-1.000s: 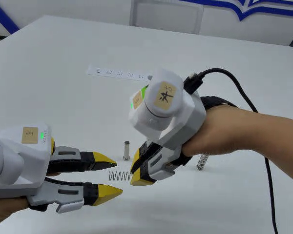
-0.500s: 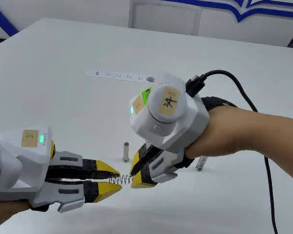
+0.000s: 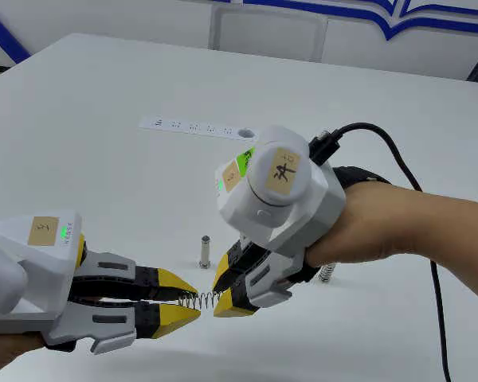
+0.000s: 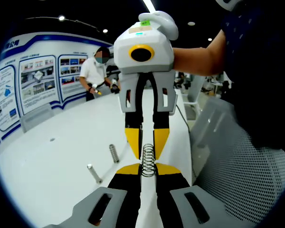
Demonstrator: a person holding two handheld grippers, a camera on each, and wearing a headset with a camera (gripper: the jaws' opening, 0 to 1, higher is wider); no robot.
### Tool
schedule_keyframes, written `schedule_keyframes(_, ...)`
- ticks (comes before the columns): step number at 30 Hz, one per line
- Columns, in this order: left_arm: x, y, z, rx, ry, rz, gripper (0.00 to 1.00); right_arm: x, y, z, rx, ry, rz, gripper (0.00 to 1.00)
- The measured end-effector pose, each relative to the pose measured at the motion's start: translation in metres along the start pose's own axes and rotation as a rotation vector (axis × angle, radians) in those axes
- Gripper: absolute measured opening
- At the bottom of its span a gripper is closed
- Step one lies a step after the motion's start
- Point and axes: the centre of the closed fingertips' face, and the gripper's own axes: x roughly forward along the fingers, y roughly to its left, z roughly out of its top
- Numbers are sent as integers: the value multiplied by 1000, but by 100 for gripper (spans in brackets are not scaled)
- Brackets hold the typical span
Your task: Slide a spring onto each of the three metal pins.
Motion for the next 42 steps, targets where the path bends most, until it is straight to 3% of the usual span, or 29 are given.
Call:
schedule_keyframes(7,-1,0,8,-7,-32,0,10,3,1,-4,10,1,4,14)
schedule_keyframes(14,0,1,7,-9,-32,5,10,-1,0,-1,7,-12,-11,12)
schedule_keyframes(25,1,3,5,-16,-27,11,10,-17,-1,20,-12,-49,-30,12)
schedule_keyframes(42,4,3,3,-23,-30,12,10,-16,1,39,-61,-37,-15,12)
